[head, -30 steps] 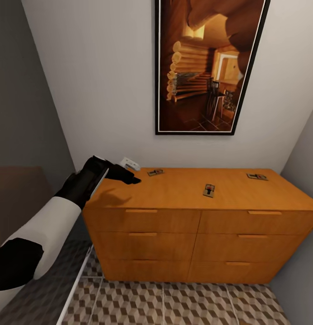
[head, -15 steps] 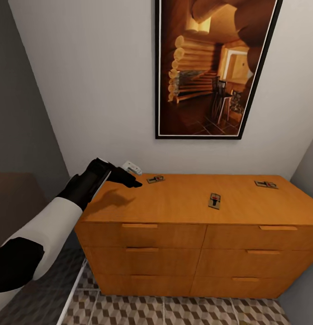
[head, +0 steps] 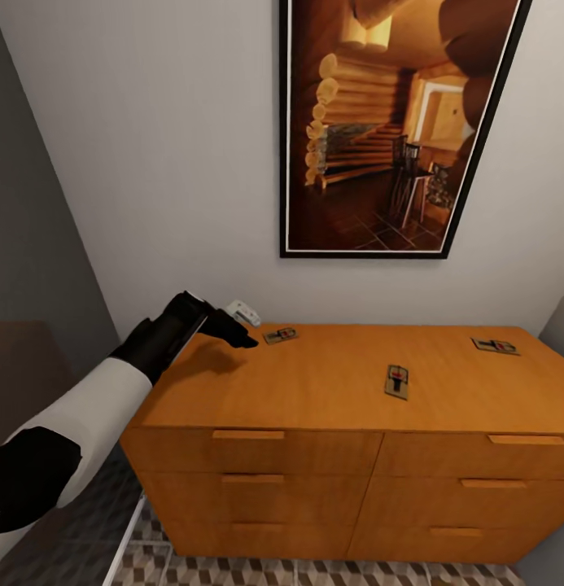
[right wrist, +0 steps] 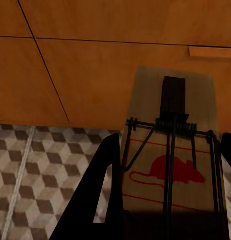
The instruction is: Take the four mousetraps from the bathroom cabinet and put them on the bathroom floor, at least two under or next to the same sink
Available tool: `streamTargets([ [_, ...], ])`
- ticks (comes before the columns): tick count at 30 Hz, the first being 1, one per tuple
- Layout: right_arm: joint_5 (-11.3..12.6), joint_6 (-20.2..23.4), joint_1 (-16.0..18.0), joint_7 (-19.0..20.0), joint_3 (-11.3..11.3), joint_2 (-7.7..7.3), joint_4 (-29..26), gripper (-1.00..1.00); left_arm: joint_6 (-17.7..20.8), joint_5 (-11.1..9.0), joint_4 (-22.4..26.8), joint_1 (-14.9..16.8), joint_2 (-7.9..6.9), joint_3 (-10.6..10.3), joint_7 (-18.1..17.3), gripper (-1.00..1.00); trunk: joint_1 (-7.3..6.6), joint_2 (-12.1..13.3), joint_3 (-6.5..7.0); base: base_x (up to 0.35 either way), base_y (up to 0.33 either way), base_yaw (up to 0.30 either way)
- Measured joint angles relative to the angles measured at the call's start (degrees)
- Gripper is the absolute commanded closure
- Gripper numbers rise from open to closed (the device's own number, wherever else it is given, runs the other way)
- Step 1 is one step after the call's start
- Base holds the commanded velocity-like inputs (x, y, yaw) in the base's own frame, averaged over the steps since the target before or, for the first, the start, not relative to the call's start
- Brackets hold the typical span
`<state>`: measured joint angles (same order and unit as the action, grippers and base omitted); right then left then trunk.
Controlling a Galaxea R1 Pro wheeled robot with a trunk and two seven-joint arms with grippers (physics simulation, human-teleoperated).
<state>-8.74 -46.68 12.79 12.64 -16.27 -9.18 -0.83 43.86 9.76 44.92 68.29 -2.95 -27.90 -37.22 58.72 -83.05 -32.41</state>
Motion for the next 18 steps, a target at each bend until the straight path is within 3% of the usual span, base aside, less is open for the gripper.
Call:
streamTargets([
  [6, 0.0, 0.0, 0.0, -0.1, 0.0, 0.04, 0.0, 1.0, 0.0, 0.0, -0.1, 0.0, 0.02, -3.2, -0.6, -1.0, 0.01, 0.0, 0.0, 0.013, 0.0, 0.0],
  [9, 0.0, 0.0, 0.0, -0.1, 0.0, 0.05, 0.0, 1.0, -0.8, 0.0, -0.1, 0.0, 0.0, -4.4, -3.1, -1.0, 0.01, 0.0, 0.0, 0.002, 0.0, 0.0],
  [14, 0.0, 0.0, 0.0, -0.1, 0.0, 0.05, 0.0, 1.0, -5.2, 0.0, -0.2, 0.0, 0.0, -5.1, -5.4, -1.0, 0.01, 0.0, 0.0, 0.0, 0.0, 0.0],
  [18, 0.0, 0.0, 0.0, -0.1, 0.0, 0.05, 0.0, 1.0, -6.2, 0.1, -0.2, 0.0, 0.0, -5.2, -5.8, -1.0, 0.01, 0.0, 0.0, 0.0, 0.0, 0.0],
])
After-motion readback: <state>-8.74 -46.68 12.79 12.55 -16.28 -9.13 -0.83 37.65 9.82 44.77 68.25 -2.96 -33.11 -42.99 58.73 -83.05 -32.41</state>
